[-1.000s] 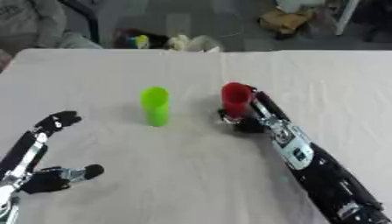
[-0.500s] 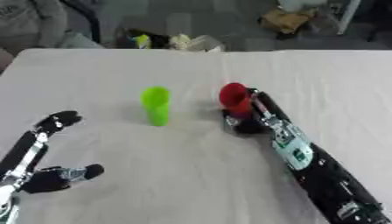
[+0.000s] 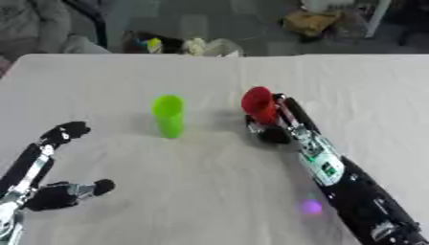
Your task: Pour the contents of one cup into another cup.
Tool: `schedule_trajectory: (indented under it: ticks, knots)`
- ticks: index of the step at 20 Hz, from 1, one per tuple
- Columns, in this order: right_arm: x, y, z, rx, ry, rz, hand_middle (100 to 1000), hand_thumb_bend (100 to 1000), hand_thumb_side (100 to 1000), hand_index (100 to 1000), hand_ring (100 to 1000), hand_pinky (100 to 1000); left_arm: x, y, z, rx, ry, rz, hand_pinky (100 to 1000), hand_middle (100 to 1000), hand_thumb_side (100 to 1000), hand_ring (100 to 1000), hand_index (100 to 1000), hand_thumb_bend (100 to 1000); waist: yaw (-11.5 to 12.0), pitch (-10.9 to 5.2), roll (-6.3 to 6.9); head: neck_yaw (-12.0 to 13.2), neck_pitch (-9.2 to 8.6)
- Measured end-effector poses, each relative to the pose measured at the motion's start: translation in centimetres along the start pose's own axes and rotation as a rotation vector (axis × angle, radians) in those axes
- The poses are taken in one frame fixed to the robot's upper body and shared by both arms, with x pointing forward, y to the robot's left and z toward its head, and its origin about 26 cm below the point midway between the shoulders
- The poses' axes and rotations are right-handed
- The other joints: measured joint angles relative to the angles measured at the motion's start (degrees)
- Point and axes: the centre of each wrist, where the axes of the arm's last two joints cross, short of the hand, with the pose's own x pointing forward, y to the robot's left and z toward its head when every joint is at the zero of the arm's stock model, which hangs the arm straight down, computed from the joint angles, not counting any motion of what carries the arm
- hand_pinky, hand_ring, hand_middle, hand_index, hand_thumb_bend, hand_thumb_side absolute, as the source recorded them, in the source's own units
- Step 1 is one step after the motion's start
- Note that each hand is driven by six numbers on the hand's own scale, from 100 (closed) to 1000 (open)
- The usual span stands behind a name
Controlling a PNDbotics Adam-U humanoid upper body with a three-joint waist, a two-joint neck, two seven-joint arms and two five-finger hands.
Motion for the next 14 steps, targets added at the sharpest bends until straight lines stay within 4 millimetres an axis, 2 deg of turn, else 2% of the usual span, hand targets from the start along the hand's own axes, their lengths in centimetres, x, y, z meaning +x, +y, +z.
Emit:
schedule_trajectory:
  ticks: [14]
  knots:
    - [2.2, -0.8, 0.2, -0.021, -0.07, -0.108, 452, 100, 316, 642, 864, 978, -0.6, -0.1, -1.1, 0.018, 0.033, 0.029, 846, 759, 618, 797, 837, 913, -2.33, -0.88, 0.04, 0.66, 0.02]
